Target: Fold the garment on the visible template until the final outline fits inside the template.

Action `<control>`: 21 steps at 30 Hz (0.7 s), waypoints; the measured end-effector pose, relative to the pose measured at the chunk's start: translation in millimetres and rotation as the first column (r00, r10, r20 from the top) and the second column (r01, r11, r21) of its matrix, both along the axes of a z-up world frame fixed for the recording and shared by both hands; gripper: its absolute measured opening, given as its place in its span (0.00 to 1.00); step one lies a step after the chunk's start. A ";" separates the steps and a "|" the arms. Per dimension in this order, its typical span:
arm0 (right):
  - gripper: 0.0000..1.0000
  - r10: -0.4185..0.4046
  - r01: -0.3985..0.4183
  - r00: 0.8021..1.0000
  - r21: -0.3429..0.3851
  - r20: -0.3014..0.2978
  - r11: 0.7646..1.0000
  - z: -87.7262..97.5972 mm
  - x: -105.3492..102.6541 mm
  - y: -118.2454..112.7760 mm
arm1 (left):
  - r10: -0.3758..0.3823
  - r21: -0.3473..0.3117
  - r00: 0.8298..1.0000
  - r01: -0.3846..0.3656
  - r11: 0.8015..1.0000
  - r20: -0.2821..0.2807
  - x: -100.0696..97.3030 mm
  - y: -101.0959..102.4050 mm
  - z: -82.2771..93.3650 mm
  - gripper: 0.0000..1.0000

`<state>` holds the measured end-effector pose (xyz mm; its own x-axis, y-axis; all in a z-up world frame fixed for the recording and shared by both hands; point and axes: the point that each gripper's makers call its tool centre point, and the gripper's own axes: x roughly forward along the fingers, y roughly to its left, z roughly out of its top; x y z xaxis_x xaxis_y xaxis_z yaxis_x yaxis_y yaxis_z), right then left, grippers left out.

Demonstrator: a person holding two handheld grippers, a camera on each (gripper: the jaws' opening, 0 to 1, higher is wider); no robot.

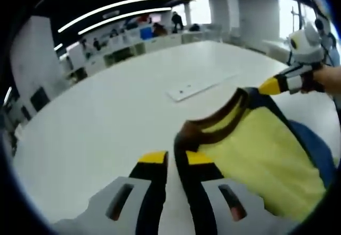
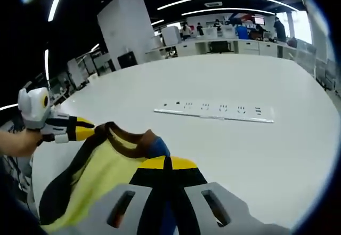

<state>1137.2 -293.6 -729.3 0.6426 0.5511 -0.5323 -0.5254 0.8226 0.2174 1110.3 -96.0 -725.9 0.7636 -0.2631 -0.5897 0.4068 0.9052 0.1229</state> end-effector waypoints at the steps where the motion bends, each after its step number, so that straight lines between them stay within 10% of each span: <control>1: 0.01 -0.003 0.003 1.000 -0.002 0.003 1.000 0.0 1.0 -0.6 | 0.004 -0.002 1.000 -0.004 1.000 0.004 0.3 1.0 0.2 0.19; 6: 0.05 -0.012 0.018 0.997 -0.071 0.080 0.997 1.9 6.7 -7.6 | 0.026 0.012 0.999 -0.026 1.000 0.031 2.0 8.1 4.6 0.33; 13: 0.49 -0.039 0.043 0.991 -0.031 0.124 0.999 14.0 5.7 -4.0 | 0.099 0.031 0.995 -0.100 0.995 0.015 3.1 18.8 6.1 0.72; 21: 0.54 -0.042 0.046 0.988 -0.018 0.148 0.999 29.3 -0.5 -6.1 | 0.116 -0.056 0.993 -0.114 0.992 0.024 -5.1 13.4 18.5 0.85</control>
